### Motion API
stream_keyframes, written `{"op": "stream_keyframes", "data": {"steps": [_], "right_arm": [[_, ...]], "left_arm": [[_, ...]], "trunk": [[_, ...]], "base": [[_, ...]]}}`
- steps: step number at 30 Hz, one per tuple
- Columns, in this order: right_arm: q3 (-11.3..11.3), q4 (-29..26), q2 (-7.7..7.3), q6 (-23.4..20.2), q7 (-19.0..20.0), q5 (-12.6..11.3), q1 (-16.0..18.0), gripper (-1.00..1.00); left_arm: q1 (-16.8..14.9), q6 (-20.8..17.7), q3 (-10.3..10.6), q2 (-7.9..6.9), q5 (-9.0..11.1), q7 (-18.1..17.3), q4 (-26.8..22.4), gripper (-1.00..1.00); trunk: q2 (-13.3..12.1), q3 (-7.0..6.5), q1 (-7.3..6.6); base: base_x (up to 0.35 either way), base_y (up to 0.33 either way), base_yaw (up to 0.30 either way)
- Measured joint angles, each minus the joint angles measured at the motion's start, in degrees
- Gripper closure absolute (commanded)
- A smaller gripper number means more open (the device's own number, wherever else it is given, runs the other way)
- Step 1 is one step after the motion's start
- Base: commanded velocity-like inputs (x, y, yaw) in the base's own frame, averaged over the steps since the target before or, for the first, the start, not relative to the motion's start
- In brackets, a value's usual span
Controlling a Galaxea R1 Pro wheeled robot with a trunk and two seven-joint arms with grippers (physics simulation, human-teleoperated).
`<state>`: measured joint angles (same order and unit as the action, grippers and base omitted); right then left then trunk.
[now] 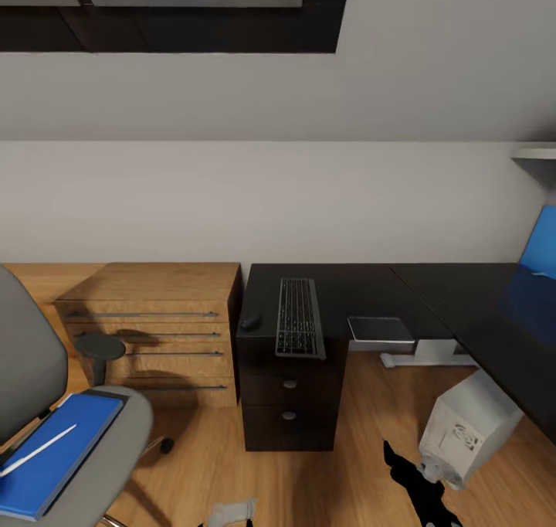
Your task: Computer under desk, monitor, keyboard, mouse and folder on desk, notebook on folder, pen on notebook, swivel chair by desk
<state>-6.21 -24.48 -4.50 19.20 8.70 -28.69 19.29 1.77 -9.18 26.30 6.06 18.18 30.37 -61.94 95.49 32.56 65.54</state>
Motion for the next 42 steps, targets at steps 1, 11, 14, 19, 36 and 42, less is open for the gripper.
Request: {"op": "stream_keyframes", "data": {"steps": [1,11,14,19,36,42], "right_arm": [[0.08,3.28,0.07,4.84,0.23,0.32,-0.01,-1.00],[0.64,13.36,1.79,13.90,1.17,1.97,0.36,-1.00],[0.31,12.80,1.69,13.82,1.45,1.66,0.55,-1.00],[0.09,13.82,1.67,14.13,1.86,0.42,0.78,-1.00],[0.09,16.06,1.77,17.73,4.32,0.21,0.89,-1.00],[0.02,16.07,1.76,17.81,4.11,0.13,0.89,-1.00]], "left_arm": [[0.00,4.07,-0.02,-0.17,0.10,-0.16,3.05,-1.00],[-0.01,12.52,-1.20,-0.57,-1.19,-0.49,13.02,-1.00],[0.00,13.38,-0.55,-0.37,-1.06,0.05,12.41,-1.00],[0.00,11.89,0.61,-0.57,-0.96,0.60,10.83,-1.00],[0.00,11.27,1.01,-0.94,-0.96,1.39,10.08,-1.00],[0.00,11.11,1.20,-0.94,-1.02,1.37,10.24,-1.00]], "trunk": [[-0.40,-0.18,-0.22],[-4.40,-1.97,-2.41],[-5.60,-2.51,-3.07],[-7.61,-3.41,-4.17],[-14.43,-6.46,-7.88],[-16.84,-7.54,-9.19]], "base": [[0.000,0.000,0.000],[0.000,0.000,0.000],[0.000,0.000,0.000],[0.000,0.000,0.000],[-0.032,-0.017,0.000],[-0.243,-0.201,0.000]]}}
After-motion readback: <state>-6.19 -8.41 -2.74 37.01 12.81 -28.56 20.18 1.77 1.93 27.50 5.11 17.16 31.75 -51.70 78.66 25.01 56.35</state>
